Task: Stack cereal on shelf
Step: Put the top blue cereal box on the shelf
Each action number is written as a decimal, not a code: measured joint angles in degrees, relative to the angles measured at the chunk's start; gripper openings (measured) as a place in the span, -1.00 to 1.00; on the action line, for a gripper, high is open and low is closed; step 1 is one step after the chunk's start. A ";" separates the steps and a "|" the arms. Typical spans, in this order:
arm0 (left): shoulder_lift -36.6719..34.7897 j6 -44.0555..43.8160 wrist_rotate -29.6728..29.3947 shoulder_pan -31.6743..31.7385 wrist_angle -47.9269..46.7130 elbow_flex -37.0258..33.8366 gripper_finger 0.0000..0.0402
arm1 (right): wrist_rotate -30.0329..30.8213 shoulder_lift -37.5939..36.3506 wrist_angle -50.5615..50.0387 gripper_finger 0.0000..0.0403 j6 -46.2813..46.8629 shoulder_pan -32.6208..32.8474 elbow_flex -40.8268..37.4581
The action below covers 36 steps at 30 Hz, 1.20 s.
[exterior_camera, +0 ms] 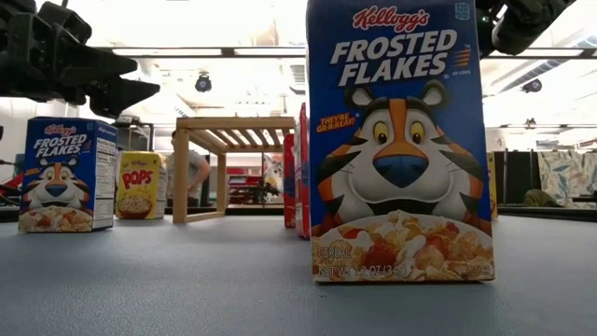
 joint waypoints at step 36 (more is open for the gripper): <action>0.00 0.00 -0.01 0.01 -0.01 0.01 0.79 | 4.20 0.02 -9.47 0.41 2.16 2.25 -0.07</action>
